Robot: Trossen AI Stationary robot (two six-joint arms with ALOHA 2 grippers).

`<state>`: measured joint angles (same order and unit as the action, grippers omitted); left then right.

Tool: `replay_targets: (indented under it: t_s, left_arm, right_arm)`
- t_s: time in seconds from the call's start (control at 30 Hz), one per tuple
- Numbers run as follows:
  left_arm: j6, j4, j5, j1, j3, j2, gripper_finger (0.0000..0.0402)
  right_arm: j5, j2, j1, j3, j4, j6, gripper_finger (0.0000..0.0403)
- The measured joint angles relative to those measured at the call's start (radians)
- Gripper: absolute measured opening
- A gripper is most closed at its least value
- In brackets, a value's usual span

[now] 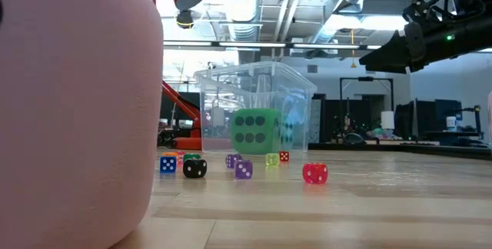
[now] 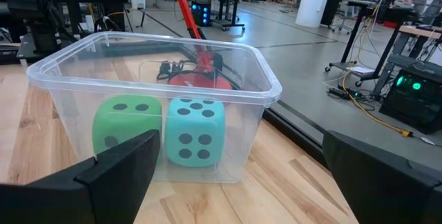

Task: Pick & Place Dice
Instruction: Put the purple dice into the transparent bin

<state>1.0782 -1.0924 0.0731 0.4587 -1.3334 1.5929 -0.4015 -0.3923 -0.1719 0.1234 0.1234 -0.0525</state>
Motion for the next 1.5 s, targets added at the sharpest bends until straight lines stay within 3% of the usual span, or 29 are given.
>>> replay_targets:
  t_s: [0.27,0.47,0.7,1.03,1.5]
  left_arm:
    - [0.003,0.003,-0.023,0.0,0.027,0.0,0.0398]
    - [0.006,0.123,-0.033,0.001,0.042,-0.001,0.0399]
    - [0.101,0.139,-0.035,0.002,0.042,0.007,0.0399]
    - [0.033,0.167,-0.135,0.012,0.042,0.133,0.0399]
    - [-0.011,0.185,-0.069,0.012,0.041,0.155,0.0397]
  right_arm:
    - [0.0,0.0,0.0,0.0,0.0,-0.001,0.04]
    - [0.0,0.0,0.0,0.0,-0.001,-0.008,0.04]
    - [0.0,0.0,0.0,0.0,-0.012,-0.008,0.04]
    - [0.0,0.0,0.0,0.0,-0.019,-0.008,0.04]
    - [0.0,0.0,0.0,0.0,-0.019,-0.008,0.04]
